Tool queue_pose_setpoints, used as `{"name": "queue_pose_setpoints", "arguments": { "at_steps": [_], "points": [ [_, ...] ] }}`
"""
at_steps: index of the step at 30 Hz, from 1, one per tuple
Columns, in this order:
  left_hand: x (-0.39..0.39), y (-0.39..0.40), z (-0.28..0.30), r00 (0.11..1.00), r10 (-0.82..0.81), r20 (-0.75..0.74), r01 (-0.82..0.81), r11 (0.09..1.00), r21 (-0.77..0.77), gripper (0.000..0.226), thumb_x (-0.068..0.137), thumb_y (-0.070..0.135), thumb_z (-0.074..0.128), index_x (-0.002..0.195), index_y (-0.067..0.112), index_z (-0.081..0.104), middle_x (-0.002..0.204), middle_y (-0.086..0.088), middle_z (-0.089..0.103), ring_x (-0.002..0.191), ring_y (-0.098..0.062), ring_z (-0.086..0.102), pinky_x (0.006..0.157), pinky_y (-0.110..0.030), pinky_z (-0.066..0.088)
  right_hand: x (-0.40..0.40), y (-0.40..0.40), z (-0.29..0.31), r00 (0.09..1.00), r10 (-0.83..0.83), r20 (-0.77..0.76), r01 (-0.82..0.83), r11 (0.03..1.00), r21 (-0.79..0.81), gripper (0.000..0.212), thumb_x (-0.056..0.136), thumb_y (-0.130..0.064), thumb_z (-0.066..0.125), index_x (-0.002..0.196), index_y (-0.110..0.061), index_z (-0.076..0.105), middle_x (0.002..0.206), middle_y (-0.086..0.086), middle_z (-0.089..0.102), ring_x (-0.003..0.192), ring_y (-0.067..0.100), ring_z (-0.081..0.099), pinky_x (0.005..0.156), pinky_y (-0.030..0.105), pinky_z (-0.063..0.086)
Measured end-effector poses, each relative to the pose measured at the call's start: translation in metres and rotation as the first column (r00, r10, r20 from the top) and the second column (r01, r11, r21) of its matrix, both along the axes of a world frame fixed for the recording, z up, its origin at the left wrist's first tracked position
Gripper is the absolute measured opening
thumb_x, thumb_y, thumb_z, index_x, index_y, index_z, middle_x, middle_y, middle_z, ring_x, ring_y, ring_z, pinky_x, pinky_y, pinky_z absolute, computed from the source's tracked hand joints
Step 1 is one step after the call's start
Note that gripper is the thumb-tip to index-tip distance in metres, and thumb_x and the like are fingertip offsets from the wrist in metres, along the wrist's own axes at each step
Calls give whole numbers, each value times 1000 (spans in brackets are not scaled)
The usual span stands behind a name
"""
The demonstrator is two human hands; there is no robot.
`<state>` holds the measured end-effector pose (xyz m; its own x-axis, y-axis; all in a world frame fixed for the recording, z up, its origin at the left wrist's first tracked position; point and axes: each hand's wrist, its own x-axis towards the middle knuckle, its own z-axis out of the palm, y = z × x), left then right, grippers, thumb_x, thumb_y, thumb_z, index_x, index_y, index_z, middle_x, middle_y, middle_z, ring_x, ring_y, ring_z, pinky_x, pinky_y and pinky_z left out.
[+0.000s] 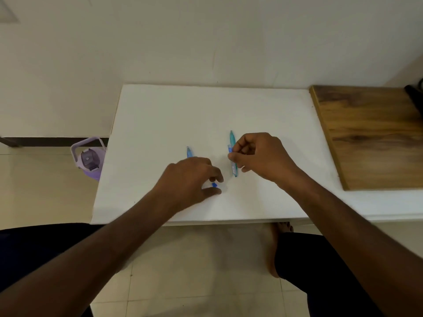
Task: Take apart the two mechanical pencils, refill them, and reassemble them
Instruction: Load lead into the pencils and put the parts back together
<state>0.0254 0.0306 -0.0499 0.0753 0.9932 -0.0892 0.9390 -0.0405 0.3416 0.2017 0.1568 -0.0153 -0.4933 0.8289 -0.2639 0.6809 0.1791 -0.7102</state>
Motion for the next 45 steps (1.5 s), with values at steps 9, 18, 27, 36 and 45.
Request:
{"name": "queue_pose_setpoints", "arguments": {
  "at_steps": [9, 18, 27, 36, 45],
  "points": [
    [22, -5, -6, 998, 31, -49, -31, 999, -7, 23, 105, 34, 60, 118, 17, 69, 106, -2, 70, 92, -16, 64, 81, -27, 50, -9, -2, -3, 990, -10, -141, 3, 999, -44, 17, 87, -30, 86, 83, -21, 72, 78, -5, 79, 69, 8, 78, 62, 27, 65],
    [-5, 4, 21, 798, 378, 469, -461, 884, 72, 11, 92, 28, 71, 91, 18, 75, 82, 8, 74, 72, -8, 69, 70, -15, 53, -12, -5, -2, 971, -37, -235, -22, 970, -244, 12, 95, -27, 76, 91, -19, 68, 90, -9, 83, 74, 13, 78, 60, 22, 58],
    [-20, 12, 28, 391, 356, 849, -595, 802, -63, 16, 100, 29, 70, 108, 19, 79, 103, 8, 80, 93, -14, 76, 80, -28, 64, -26, -19, -2, 964, 113, -239, -156, 974, -167, 13, 94, -34, 77, 99, -23, 71, 90, -11, 82, 76, 12, 79, 60, 24, 60],
    [-17, 12, 29, 336, 417, 844, -563, 808, -175, 26, 98, 29, 71, 116, 13, 80, 110, 0, 81, 93, -17, 76, 83, -30, 65, -26, -20, 0, 952, 58, -300, -104, 985, -138, 14, 94, -26, 78, 100, -14, 74, 87, -5, 82, 68, 17, 76, 63, 30, 64],
    [-20, 12, 23, 296, 428, 854, -539, 813, -221, 20, 96, 36, 73, 110, 25, 82, 99, 8, 81, 86, -12, 75, 73, -26, 63, -23, -19, 2, 953, 65, -297, -93, 992, -80, 15, 92, -26, 80, 101, -15, 77, 86, -4, 82, 72, 10, 77, 59, 22, 59]
  ]
}}
